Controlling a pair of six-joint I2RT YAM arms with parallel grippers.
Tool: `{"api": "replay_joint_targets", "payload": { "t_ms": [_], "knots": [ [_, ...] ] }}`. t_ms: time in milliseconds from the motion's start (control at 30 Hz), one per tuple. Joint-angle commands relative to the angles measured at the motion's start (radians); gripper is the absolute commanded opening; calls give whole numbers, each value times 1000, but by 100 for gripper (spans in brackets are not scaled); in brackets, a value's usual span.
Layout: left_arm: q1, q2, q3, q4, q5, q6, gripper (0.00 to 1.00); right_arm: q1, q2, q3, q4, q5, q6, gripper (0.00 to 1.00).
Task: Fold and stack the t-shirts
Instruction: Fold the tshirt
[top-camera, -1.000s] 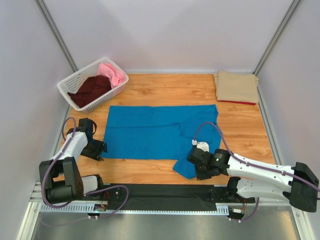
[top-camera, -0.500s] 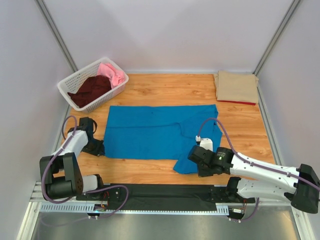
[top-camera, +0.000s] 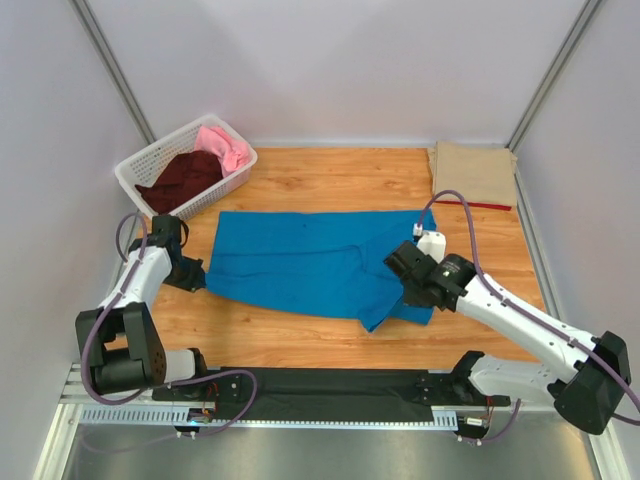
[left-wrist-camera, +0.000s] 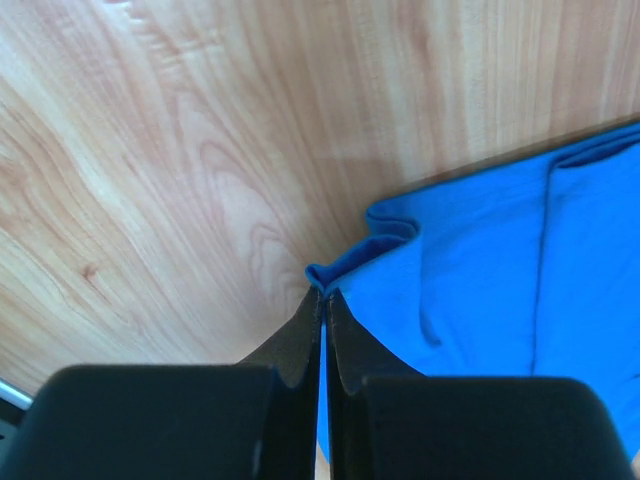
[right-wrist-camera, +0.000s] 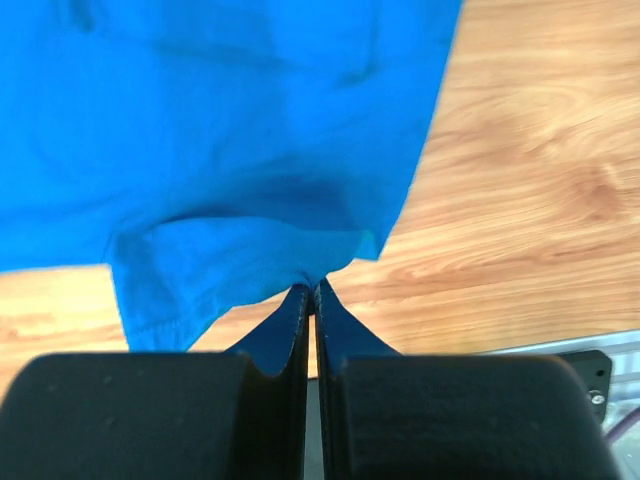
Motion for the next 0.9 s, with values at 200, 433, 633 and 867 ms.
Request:
{"api": "replay_joint_targets", "payload": {
  "t_ms": [200,433,633,867],
  "knots": [
    [8,110,130,-69,21,-7,0,-209,46,166,27,41,-152,0],
    [3,11,82,-126,15,-41,0,-219,45,231,-34,-7,-124,0],
    [-7,-97,-18,-132,33,-88,0,-220,-40,171,-106,-69,-68,0],
    [-43,-144,-69,-164,44,-147,0,-220,-183,160,-139,-91,-37,0]
  ]
}}
